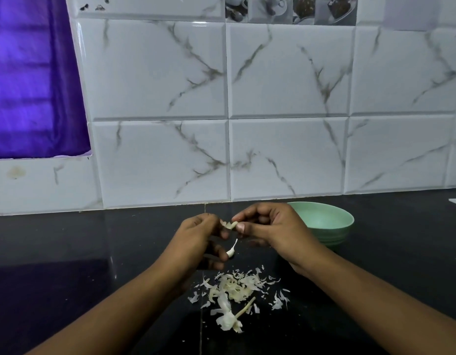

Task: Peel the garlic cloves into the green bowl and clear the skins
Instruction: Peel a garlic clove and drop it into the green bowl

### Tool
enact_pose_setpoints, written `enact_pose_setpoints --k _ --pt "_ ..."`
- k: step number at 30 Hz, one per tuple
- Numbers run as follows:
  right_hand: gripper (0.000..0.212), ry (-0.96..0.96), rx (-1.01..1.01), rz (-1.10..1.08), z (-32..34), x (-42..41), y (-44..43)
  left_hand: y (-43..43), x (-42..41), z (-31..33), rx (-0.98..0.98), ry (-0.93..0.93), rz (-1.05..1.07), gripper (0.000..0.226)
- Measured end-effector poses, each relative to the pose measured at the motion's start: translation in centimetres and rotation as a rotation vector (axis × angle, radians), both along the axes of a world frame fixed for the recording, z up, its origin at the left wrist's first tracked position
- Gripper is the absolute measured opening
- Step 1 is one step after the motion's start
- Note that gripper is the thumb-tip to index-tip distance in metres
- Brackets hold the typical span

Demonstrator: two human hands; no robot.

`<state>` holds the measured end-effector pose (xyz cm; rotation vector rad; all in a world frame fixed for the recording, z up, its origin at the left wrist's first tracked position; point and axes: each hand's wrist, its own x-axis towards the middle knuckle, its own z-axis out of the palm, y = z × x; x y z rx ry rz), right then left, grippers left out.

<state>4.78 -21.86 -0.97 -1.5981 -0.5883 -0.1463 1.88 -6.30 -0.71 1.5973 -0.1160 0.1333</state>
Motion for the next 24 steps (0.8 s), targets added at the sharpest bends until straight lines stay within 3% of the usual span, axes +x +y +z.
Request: enact_pose_setpoints --k 3,9,12,14,19,24 --pt "0.011 0.081 0.013 0.023 0.1 0.0 -0.2 0.2 -0.1 0.3 0.057 0.017 0.008 0.024" --pt "0.007 0.188 -0.016 0.067 0.6 0.3 -0.9 1.3 0.0 0.2 0.498 -0.106 -0.067 0.035" --pt "0.006 0.213 -0.039 0.064 0.8 0.6 -1.4 1.6 0.2 0.2 0.637 -0.181 -0.037 0.025" --pt "0.005 0.241 -0.042 0.075 0.9 0.7 -1.6 1.9 0.4 0.2 0.653 -0.203 -0.012 0.014" --pt "0.007 0.292 -0.047 0.099 0.9 0.9 -1.6 2.1 0.6 0.4 0.618 -0.253 0.029 0.014" --pt "0.005 0.299 -0.039 0.088 1.0 1.0 -1.8 2.1 0.2 0.5 0.639 -0.289 0.008 0.032"
